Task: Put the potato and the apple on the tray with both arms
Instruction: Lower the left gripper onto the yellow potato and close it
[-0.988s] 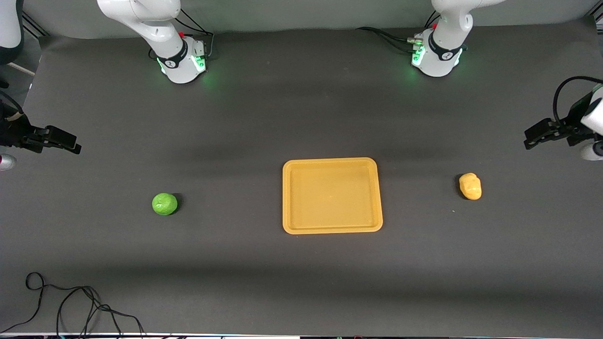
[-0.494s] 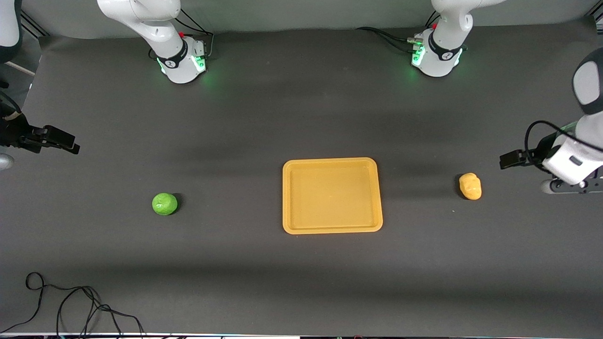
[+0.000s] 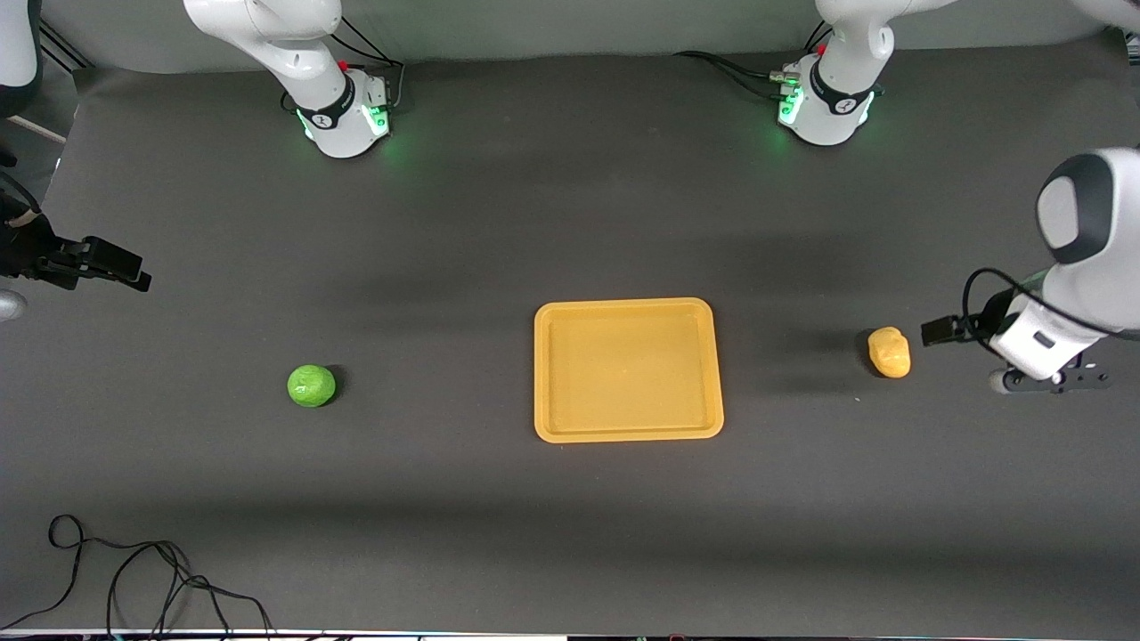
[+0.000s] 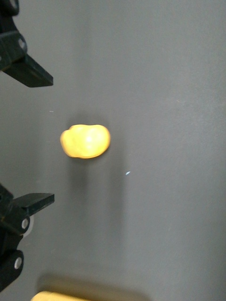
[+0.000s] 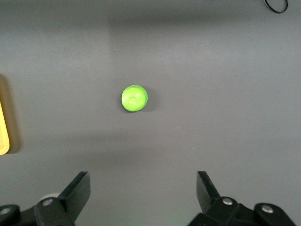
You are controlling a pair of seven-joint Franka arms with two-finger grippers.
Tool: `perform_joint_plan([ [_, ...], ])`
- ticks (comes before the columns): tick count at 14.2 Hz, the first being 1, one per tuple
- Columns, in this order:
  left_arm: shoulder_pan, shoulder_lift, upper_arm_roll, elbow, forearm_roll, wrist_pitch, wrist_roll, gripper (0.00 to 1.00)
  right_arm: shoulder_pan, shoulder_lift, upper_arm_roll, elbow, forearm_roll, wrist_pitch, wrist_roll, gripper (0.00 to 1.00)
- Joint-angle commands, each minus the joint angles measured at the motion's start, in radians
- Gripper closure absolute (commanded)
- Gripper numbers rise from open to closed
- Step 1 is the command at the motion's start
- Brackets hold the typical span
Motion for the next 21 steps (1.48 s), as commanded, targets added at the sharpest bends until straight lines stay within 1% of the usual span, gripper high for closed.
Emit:
perform_joint_plan([
  [1,0.009,0.072,-0.004,-0.084,0.005,0.184,-0.005,0.0,0.012,0.002,-0.009,0.021,-0.001,-0.018,-0.01,0.0],
  [4,0.016,0.163,-0.002,-0.107,0.007,0.296,-0.003,0.0,0.012,0.002,-0.009,0.021,-0.001,-0.018,-0.01,0.0],
  [5,0.015,0.177,-0.002,-0.122,0.008,0.33,-0.003,0.0,0.012,0.002,-0.009,0.021,-0.003,-0.018,-0.01,0.0],
  [8,0.016,0.226,-0.002,-0.138,0.008,0.346,-0.005,0.0,0.012,0.002,-0.009,0.019,-0.003,-0.014,-0.01,0.0],
  [13,0.016,0.229,-0.002,-0.156,0.008,0.318,0.001,0.0,0.012,0.004,-0.009,0.018,-0.001,-0.013,-0.01,0.0],
  [14,0.016,0.228,-0.002,-0.156,0.008,0.305,0.001,0.04,0.012,0.002,-0.009,0.018,-0.001,-0.013,-0.009,0.0],
  [15,0.016,0.226,-0.002,-0.156,0.008,0.288,0.001,0.12,0.012,0.002,-0.009,0.018,-0.003,-0.013,-0.009,0.0],
  [17,0.015,0.229,-0.002,-0.155,0.01,0.259,0.004,0.33,0.012,0.004,-0.009,0.018,-0.003,-0.013,-0.009,0.0],
  [18,0.013,0.229,-0.002,-0.155,0.01,0.254,0.003,0.41,0.012,0.004,-0.009,0.016,-0.001,-0.011,-0.009,0.0],
  [19,0.01,0.229,-0.002,-0.153,0.01,0.246,0.001,0.48,0.012,0.004,-0.009,0.016,-0.001,-0.011,-0.009,0.0],
  [21,0.002,0.222,-0.004,-0.143,0.01,0.204,-0.002,0.56,0.013,0.005,-0.009,0.018,-0.001,-0.01,-0.007,0.0],
])
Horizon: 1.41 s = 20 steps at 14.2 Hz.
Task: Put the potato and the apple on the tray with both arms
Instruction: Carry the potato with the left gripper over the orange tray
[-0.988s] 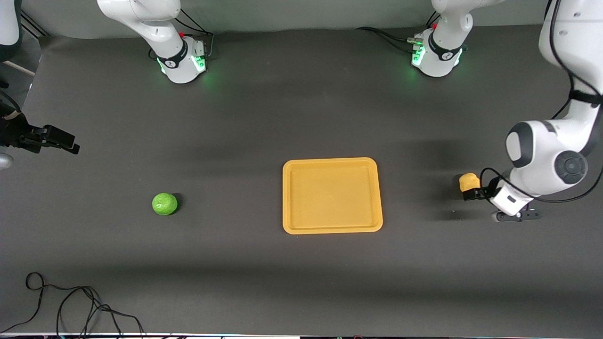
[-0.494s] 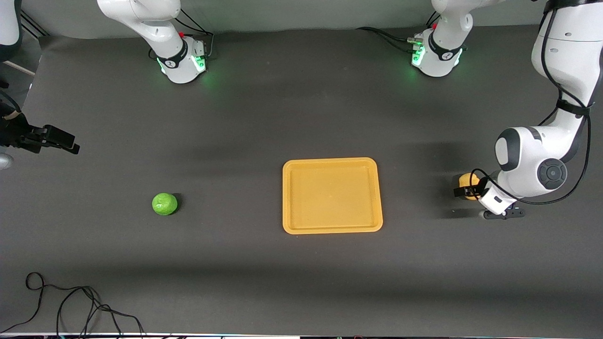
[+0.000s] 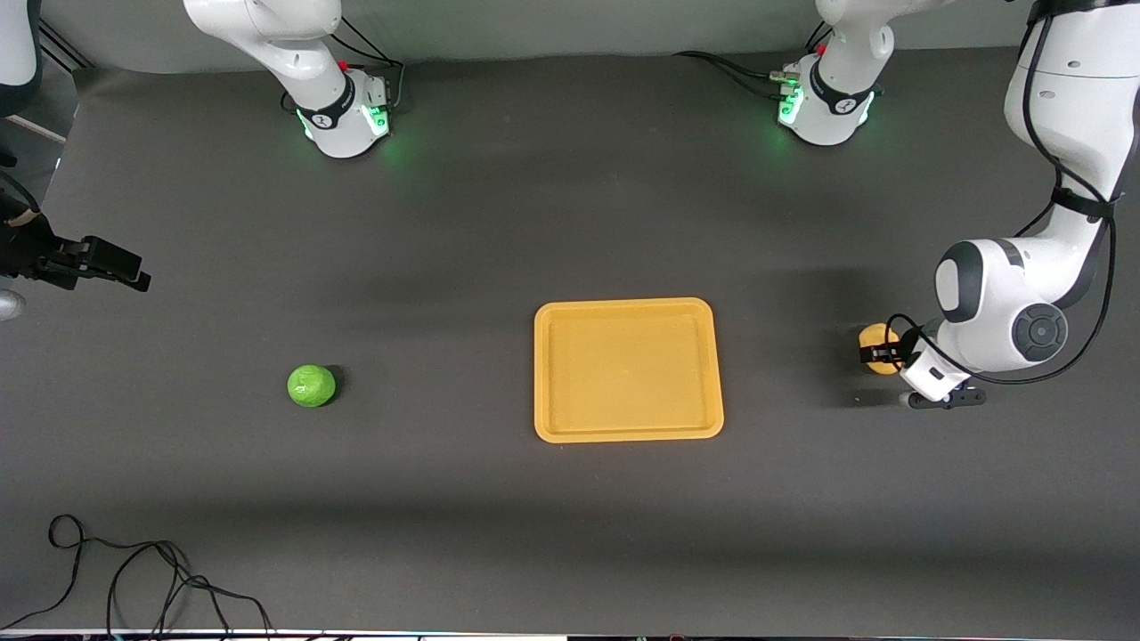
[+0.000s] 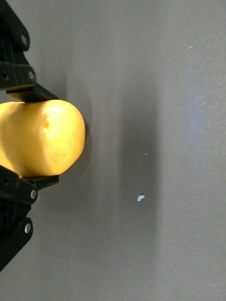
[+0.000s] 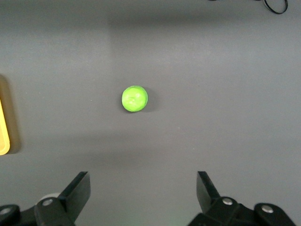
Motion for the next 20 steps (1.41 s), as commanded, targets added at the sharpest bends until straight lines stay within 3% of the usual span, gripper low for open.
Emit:
perform_joint_plan([
  [1,-0.009,-0.036,-0.008,0.006,0.01,-0.076,-0.007,0.59,0.013,0.005,-0.009,0.016,-0.001,-0.01,-0.007,0.0],
  [6,-0.011,-0.142,-0.132,0.239,-0.038,-0.353,-0.008,0.71,0.013,0.009,-0.006,0.014,-0.001,-0.01,-0.004,0.0],
  [8,-0.014,-0.139,-0.188,0.378,-0.094,-0.48,-0.014,0.83,0.014,0.013,-0.006,0.01,-0.001,-0.008,-0.004,0.0],
  [10,-0.032,-0.132,-0.249,0.44,-0.147,-0.544,-0.063,0.98,0.016,0.018,-0.002,0.008,-0.001,-0.005,-0.004,0.0],
  [15,-0.222,-0.061,-0.271,0.422,-0.131,-0.409,-0.338,0.97,0.019,0.018,-0.002,0.007,-0.001,-0.005,-0.004,0.0],
  [20,-0.336,0.045,-0.266,0.259,-0.089,-0.057,-0.512,1.0,0.017,0.031,-0.003,0.007,-0.001,-0.004,-0.004,0.0],
])
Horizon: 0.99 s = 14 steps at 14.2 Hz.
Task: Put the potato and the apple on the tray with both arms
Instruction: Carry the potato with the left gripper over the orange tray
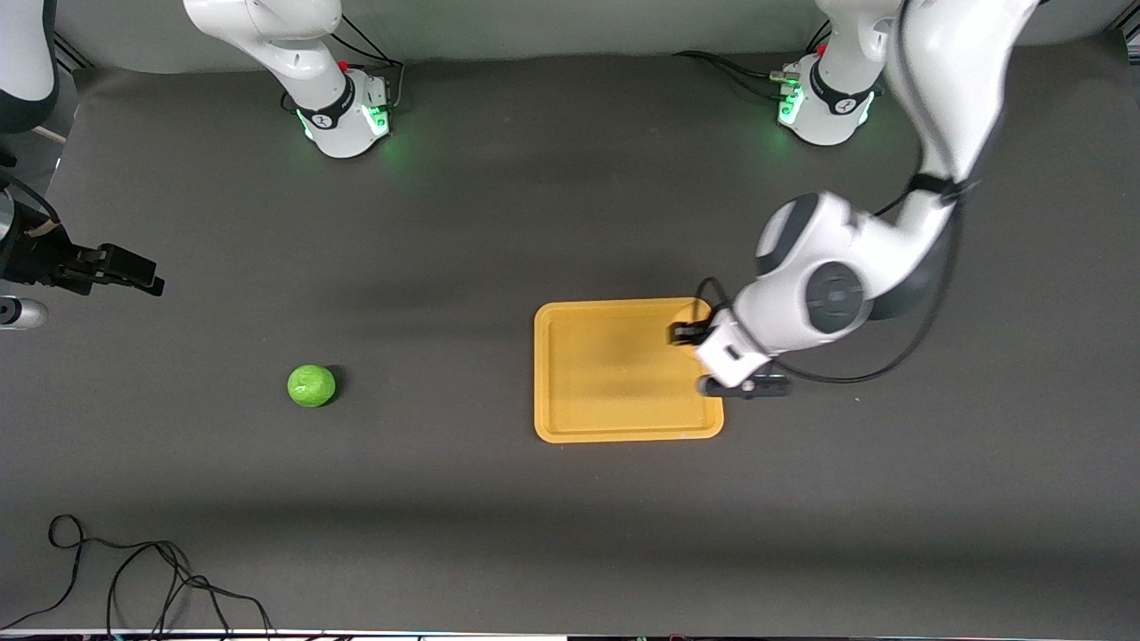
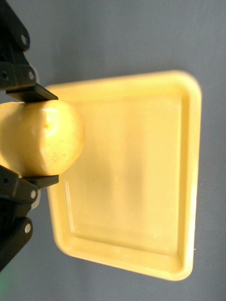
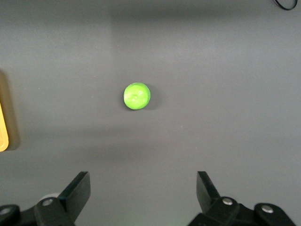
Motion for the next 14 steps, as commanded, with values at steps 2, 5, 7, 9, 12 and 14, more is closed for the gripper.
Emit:
perform_joint_plan([
  [2,-0.025,0.022,0.015,-0.157,0.066,0.221,-0.048,1.0,0.007,0.011,-0.006,0.011,-0.001,-0.004,-0.004,0.0],
  [5,-0.043,0.023,0.026,-0.192,0.107,0.265,-0.07,1.0,0.005,0.013,-0.006,0.011,-0.001,-0.004,-0.004,0.0],
  [7,-0.038,0.042,0.032,-0.192,0.142,0.272,-0.076,0.99,0.005,0.013,-0.008,0.011,0.0,-0.004,-0.004,0.0],
  [9,-0.041,0.045,0.041,-0.192,0.147,0.277,-0.078,0.98,0.005,0.013,-0.008,0.011,0.0,-0.004,-0.004,0.0],
  [12,-0.04,0.062,0.043,-0.19,0.155,0.282,-0.078,0.95,0.013,0.013,-0.005,0.013,0.0,-0.001,0.004,0.0],
  [14,-0.041,0.063,0.043,-0.192,0.156,0.297,-0.099,0.87,0.054,0.013,-0.005,0.013,-0.001,0.005,0.049,0.0],
])
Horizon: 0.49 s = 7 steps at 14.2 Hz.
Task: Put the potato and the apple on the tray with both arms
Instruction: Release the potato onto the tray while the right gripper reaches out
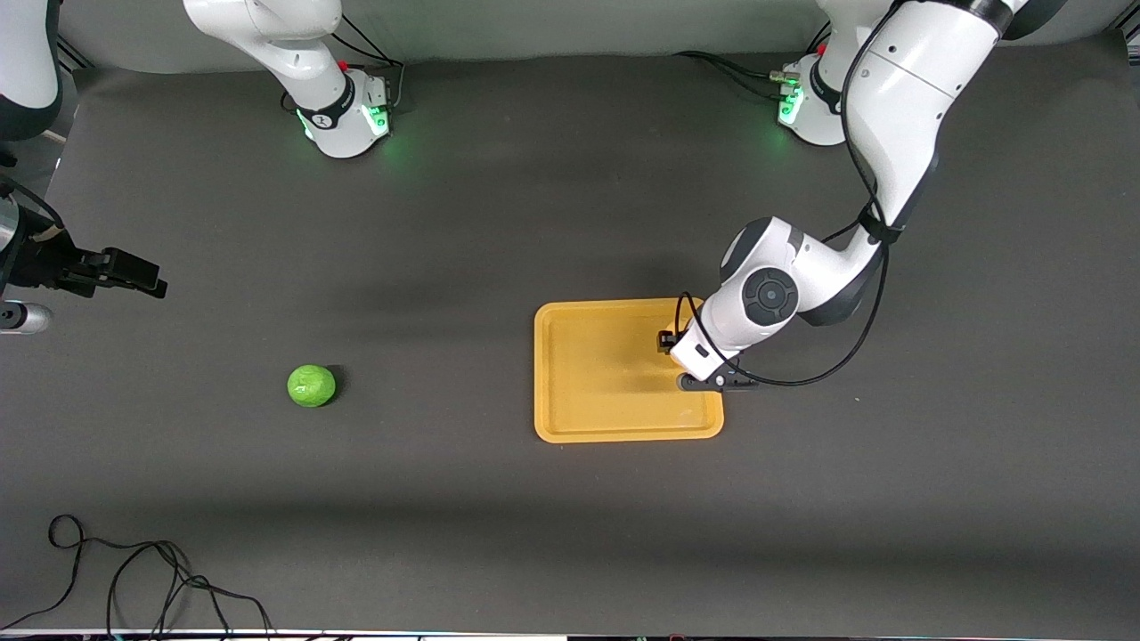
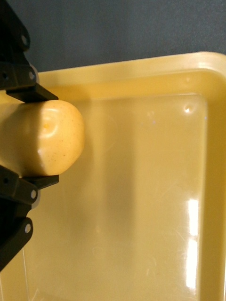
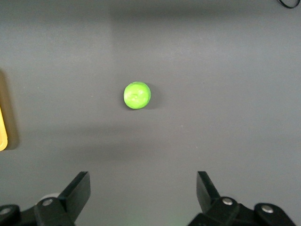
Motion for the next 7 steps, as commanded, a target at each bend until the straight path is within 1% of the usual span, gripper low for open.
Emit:
perform_joint_plan([
  [1,-0.018,0.0,0.013,-0.012,0.031,0.026,-0.047,0.82,0.057,0.005,-0.005,0.013,-0.001,0.01,0.063,0.0],
  [2,-0.017,0.005,0.013,-0.01,0.042,0.028,-0.047,0.68,0.076,0.005,-0.005,0.012,-0.001,0.022,0.063,0.0],
  [3,-0.014,0.007,0.013,-0.01,0.042,0.028,-0.047,0.44,0.084,0.005,-0.005,0.012,-0.001,0.031,0.065,0.0],
  [4,-0.014,0.007,0.013,-0.01,0.042,0.028,-0.047,0.1,0.096,0.007,-0.005,0.007,-0.001,0.04,0.065,0.0],
  [5,-0.009,0.007,0.013,-0.01,0.042,0.026,-0.047,0.0,0.102,0.01,-0.005,-0.01,-0.001,0.057,0.064,0.0],
  [7,-0.008,0.003,0.019,-0.005,0.042,0.023,-0.048,0.0,0.102,0.005,-0.009,-0.069,-0.001,0.108,0.063,0.0],
])
